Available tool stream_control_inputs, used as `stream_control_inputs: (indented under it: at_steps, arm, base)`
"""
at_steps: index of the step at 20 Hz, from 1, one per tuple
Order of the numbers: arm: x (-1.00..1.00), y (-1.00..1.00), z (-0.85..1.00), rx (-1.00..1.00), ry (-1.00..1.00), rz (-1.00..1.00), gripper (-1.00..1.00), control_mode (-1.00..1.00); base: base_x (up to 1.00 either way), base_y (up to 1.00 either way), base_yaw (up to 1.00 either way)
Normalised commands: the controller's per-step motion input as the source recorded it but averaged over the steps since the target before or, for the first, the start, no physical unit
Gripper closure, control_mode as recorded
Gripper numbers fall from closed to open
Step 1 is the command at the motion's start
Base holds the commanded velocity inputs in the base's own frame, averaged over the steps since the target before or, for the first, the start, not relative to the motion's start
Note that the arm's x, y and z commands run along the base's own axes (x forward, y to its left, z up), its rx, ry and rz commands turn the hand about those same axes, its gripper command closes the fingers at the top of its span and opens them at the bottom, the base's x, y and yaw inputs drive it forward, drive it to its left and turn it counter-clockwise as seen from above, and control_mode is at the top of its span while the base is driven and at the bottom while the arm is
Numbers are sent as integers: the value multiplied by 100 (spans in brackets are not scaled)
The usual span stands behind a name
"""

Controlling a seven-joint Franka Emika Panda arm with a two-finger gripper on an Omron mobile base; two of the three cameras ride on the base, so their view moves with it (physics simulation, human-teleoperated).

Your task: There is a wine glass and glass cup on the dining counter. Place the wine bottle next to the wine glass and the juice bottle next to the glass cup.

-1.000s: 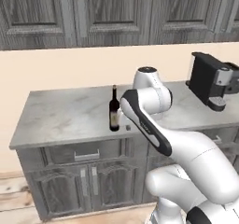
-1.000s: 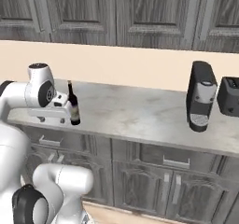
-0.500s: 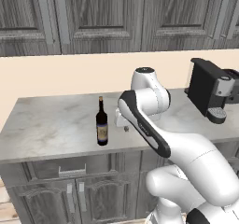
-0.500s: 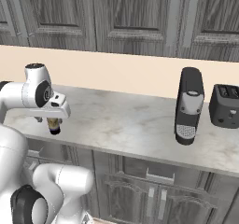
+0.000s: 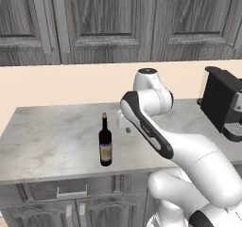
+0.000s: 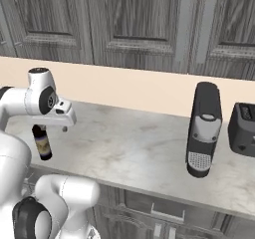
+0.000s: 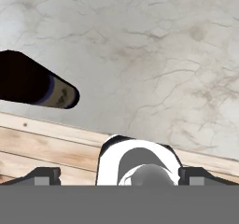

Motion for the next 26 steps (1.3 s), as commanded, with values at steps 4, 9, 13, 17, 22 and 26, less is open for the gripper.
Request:
stream_control_inputs:
  at_steps: [4, 9, 13, 17, 22, 26]
  arm:
    - [0, 0, 0, 0, 0, 0, -100, 100]
    - [0, 0, 0, 0, 0, 0, -100, 100]
    - [0, 0, 0, 0, 0, 0, -100, 100]
    - [0, 0, 0, 0, 0, 0, -100, 100]
    - [0, 0, 0, 0, 0, 0, -100, 100]
    - [0, 0, 0, 0, 0, 0, -100, 100]
  base:
    - [12, -4, 1]
    - [1, 0, 0]
    - [0, 0, 0]
    - [0, 0, 0]
    - [0, 0, 0]
    - [0, 0, 0]
